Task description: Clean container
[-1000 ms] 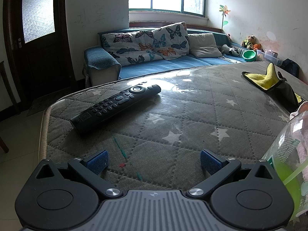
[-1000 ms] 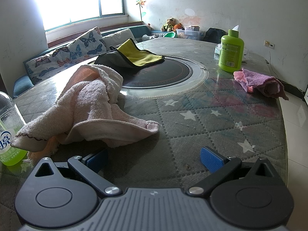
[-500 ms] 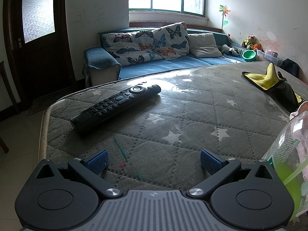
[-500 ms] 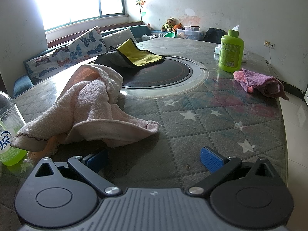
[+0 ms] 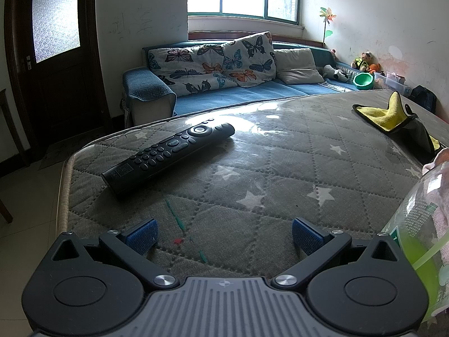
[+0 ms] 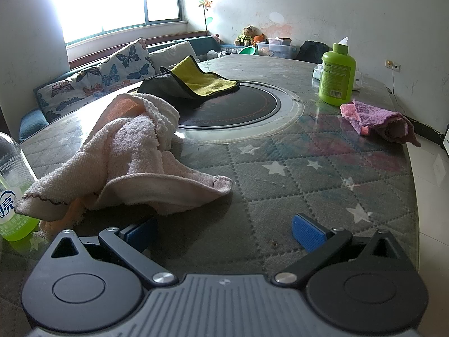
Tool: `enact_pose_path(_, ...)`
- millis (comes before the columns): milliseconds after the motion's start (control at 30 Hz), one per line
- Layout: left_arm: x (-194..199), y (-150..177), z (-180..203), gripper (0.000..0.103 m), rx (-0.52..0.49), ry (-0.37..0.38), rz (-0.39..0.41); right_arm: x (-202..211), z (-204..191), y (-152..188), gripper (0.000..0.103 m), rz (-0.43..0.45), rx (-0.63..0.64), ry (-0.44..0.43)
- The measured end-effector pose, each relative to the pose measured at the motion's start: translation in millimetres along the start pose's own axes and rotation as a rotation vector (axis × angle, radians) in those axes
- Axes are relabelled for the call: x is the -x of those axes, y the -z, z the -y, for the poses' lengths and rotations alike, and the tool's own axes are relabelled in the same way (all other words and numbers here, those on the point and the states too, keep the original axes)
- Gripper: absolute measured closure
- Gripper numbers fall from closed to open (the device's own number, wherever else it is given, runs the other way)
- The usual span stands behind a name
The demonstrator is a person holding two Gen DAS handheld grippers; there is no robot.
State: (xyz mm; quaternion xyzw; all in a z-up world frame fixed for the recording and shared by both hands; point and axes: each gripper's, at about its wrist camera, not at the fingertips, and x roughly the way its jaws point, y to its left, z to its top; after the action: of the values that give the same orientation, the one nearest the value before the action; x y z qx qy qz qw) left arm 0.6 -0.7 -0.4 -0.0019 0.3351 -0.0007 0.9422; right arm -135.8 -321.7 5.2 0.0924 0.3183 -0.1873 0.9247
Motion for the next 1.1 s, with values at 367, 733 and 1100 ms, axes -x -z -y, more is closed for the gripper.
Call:
enact_pose_path(367,-0.3,0.0,0.2,0.000,0.000,0.000,0.000,-0.7,-1.7,0.5,0.000,-0.001,0.003,0.002)
enact_pose_path(733,0.0,0.0,0.1,0.000,0.000,0.000,0.000,-0.6,-2.7,0.4,0.000,-0.003,0.010,0.008)
enact_pose_path(1100,-1.1,0.8,1.0,0.000,-0.001,-0.001,-0.001,-1.4,-4.5,0.4,0.000,-0.003,0.009,0.008)
